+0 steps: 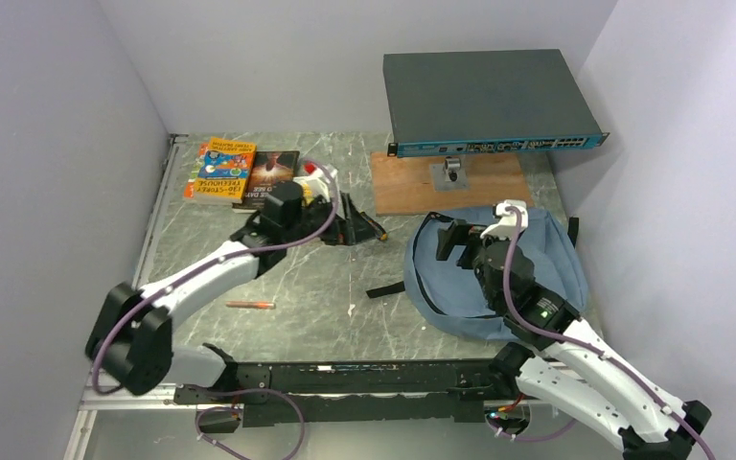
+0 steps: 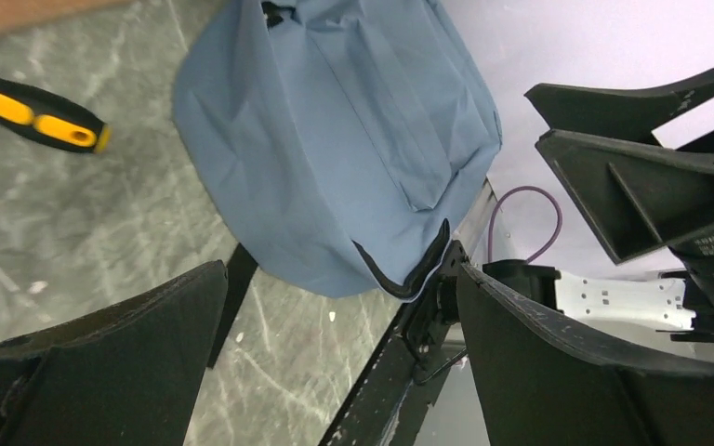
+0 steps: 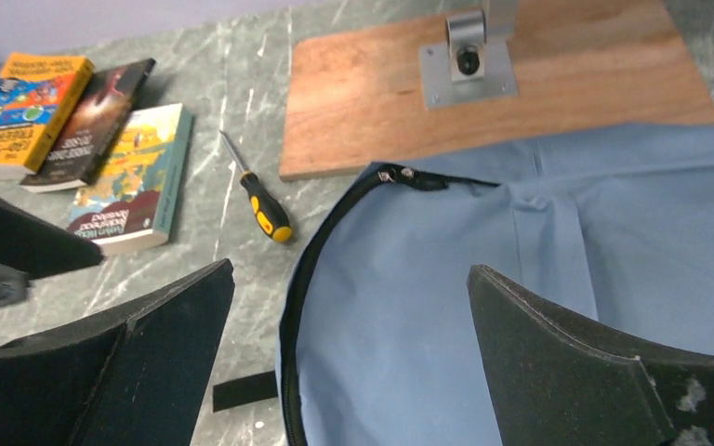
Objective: Pack the student bag
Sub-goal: Move the student bag to the center of the board.
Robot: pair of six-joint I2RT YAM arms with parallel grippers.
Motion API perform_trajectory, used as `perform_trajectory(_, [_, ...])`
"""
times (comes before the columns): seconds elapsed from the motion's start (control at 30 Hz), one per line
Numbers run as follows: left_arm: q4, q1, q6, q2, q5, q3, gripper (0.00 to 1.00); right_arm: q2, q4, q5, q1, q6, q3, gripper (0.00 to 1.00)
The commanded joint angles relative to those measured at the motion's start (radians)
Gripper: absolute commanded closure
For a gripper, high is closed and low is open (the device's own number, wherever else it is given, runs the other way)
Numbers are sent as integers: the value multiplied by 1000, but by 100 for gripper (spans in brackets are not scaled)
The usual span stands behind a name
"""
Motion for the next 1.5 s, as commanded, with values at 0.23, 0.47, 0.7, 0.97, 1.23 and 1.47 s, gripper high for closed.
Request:
perform_trajectory(0.23, [373, -180, -110, 368, -134, 82, 0, 130, 2, -4, -49, 73, -11, 0])
perform_trajectory(0.47, [284, -198, -70, 494, -190, 188, 4, 91, 50, -372, -380, 108, -84, 0])
perform_trajectory(0.7, [209, -198, -45, 555, -195, 246, 35, 102, 49, -419, -465, 79, -82, 0])
perform_trajectory(0.97, [190, -199, -39, 580, -143, 271, 39, 227, 74, -486, -465, 59, -48, 0])
perform_trajectory(1.23, [170, -200, -29, 608, -95, 286, 98, 316, 135, -565, -468, 74, -26, 2])
perform_trajectory(1.47, [142, -193, 7, 459, -123, 170, 100, 426, 188, -712, -473, 47, 2, 25])
